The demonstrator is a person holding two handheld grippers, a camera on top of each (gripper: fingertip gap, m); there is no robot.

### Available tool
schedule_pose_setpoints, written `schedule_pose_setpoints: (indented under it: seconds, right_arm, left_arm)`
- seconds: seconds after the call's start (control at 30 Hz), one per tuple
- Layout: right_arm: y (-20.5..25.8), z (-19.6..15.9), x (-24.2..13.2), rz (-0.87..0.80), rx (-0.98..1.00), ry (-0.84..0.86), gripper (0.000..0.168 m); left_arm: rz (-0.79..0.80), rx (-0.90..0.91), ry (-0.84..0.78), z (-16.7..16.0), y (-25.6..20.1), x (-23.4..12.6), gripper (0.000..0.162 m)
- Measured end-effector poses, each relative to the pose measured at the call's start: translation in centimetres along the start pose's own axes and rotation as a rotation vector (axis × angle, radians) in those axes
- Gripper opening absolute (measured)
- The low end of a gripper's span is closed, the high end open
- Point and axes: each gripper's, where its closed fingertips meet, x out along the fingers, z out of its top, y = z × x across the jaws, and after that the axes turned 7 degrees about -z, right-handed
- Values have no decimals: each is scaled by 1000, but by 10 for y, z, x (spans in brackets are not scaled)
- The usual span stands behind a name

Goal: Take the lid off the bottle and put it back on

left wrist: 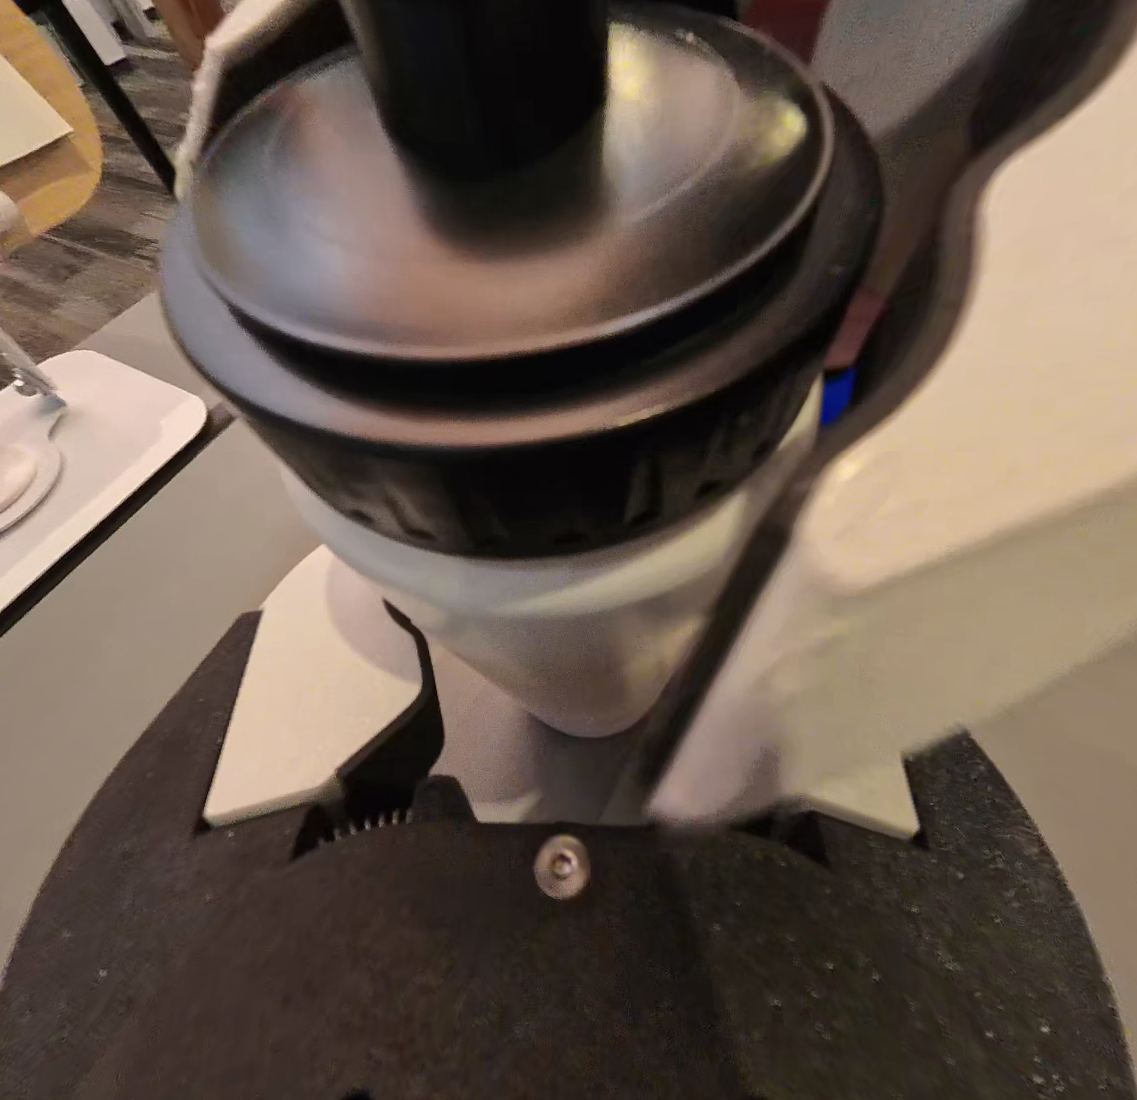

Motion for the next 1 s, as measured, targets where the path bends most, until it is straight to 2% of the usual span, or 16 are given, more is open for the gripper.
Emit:
schedule_pose_setpoints:
  seconds: [0.03, 0.1, 0.13, 0.23, 0.33, 0.43, 0.5, 0.57, 0.7, 0.8, 0.9, 1.0]
  right_arm:
    - [0, -4, -3, 48, -32, 19, 90]
    - [1, -9, -9, 114, -77, 23, 90]
    - [3, -8, -12, 139, -87, 2, 84]
    - [5, -5, -10, 141, -80, -19, 79]
    - [-3, -4, 0, 4, -8, 2, 79]
    - [-10, -3, 7, -237, 47, 14, 79]
    - [-8, -2, 7, -292, 33, 2, 79]
    - [-7, -1, 7, -250, 16, 3, 80]
    - [4, 1, 0, 29, -14, -2, 87]
    - [8, 6, -10, 135, -49, -60, 84]
    - [8, 4, -12, 129, -85, -20, 81]
    - [1, 4, -6, 24, -59, 5, 81]
  left_arm:
    - [-18, 4, -1, 0, -1, 0, 96]
    - [-43, 14, -7, 0, -3, 1, 98]
    - [-52, 20, -9, 0, -5, 2, 98]
    - [-55, 29, -5, 0, -6, 1, 98]
    - [1, -20, -8, 0, 2, 0, 98]
    - [130, -21, 29, -6, 17, -5, 98]
    - [149, -7, 36, -7, 16, -6, 99]
    - [139, -5, 36, -7, 15, -7, 99]
    - [56, 32, 32, -6, 8, -4, 99]
    - [-25, 82, 10, -3, -7, 1, 98]
    - [-37, 98, 3, -2, -10, 3, 98]
    - [-3, 71, 2, -2, -6, 3, 98]
